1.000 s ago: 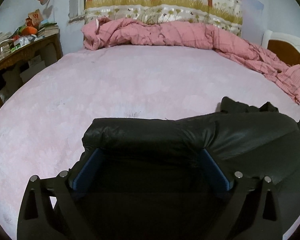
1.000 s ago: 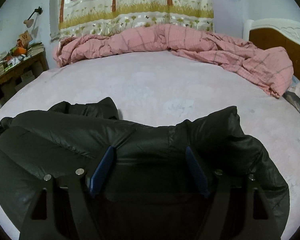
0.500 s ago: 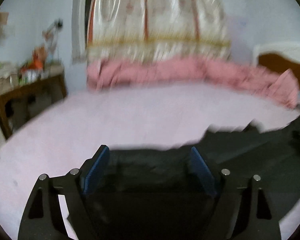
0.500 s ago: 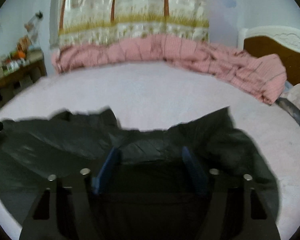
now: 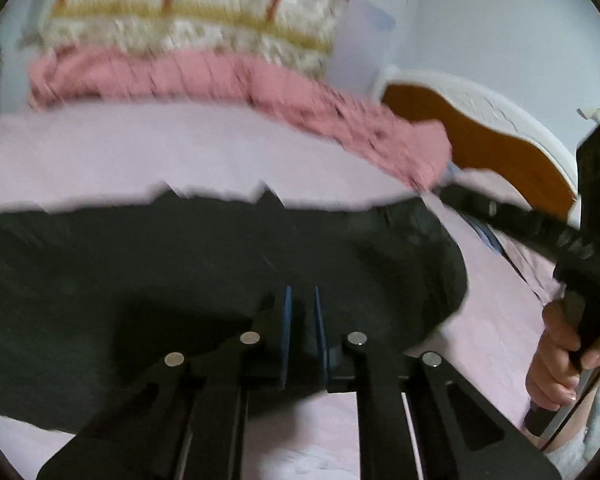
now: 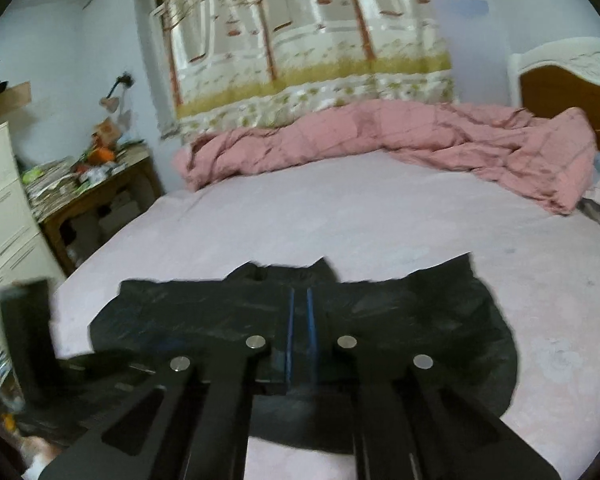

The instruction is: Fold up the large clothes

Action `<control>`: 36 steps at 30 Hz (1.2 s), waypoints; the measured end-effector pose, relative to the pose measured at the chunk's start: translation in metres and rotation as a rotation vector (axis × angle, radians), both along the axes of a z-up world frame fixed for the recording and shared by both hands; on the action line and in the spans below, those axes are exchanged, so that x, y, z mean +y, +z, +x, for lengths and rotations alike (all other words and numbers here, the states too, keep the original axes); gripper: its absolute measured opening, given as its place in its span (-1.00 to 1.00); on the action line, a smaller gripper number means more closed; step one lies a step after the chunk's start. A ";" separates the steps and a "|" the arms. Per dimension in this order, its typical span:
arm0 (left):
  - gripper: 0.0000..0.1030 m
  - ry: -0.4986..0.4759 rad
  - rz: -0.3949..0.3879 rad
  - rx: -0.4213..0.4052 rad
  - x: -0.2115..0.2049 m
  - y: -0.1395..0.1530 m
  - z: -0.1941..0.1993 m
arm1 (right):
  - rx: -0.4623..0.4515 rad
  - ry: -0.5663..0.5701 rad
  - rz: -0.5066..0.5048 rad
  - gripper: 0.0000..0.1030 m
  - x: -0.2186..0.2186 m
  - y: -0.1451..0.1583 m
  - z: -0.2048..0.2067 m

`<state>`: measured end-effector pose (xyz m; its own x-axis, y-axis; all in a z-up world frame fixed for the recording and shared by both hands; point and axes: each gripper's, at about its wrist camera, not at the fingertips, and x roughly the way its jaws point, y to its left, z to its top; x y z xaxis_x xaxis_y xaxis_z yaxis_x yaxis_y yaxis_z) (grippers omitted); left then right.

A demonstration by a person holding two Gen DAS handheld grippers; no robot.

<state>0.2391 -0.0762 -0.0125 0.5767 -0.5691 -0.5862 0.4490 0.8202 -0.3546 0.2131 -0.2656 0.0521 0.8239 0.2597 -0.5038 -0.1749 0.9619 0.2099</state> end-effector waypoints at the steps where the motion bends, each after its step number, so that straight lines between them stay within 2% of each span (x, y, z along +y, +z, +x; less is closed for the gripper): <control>1: -0.84 -0.003 0.018 0.032 -0.007 -0.008 0.000 | 0.022 0.022 0.002 -0.86 0.005 -0.002 0.002; 3: -0.94 0.045 0.075 0.061 -0.015 -0.027 0.002 | 0.068 0.055 -0.003 -0.87 0.015 -0.010 0.007; 6: -0.95 0.074 0.068 0.121 -0.016 -0.055 0.010 | 0.139 0.093 0.009 -0.87 0.029 -0.028 0.020; 7: -0.94 0.070 0.064 0.138 -0.017 -0.060 0.012 | 0.189 0.118 0.023 -0.86 0.035 -0.038 0.028; 9: -0.94 0.067 0.029 0.163 -0.013 -0.062 0.014 | 0.277 0.165 0.041 -0.86 0.046 -0.056 0.042; 13: -0.93 0.062 -0.021 0.193 -0.008 -0.067 0.015 | 0.394 0.192 0.033 -0.86 0.066 -0.092 0.071; 17: -0.93 0.066 0.002 0.196 -0.011 -0.071 0.021 | 0.518 0.146 0.060 -0.92 0.066 -0.131 0.105; 19: -0.93 0.069 0.004 0.198 -0.011 -0.072 0.021 | 0.526 0.131 0.095 -1.00 0.063 -0.138 0.114; 25: -0.93 0.068 -0.006 0.205 -0.006 -0.072 0.019 | 0.516 0.082 0.030 -1.00 0.073 -0.136 0.154; 29: -0.93 0.061 -0.030 0.218 -0.003 -0.073 0.021 | 0.543 0.039 0.003 -1.00 0.075 -0.139 0.191; 34: -0.93 0.062 -0.036 0.213 -0.002 -0.072 0.019 | 0.588 0.015 0.022 -1.00 0.074 -0.143 0.222; 36: -0.93 0.059 -0.049 0.214 0.000 -0.072 0.022 | 0.564 0.000 0.027 -1.00 0.073 -0.139 0.223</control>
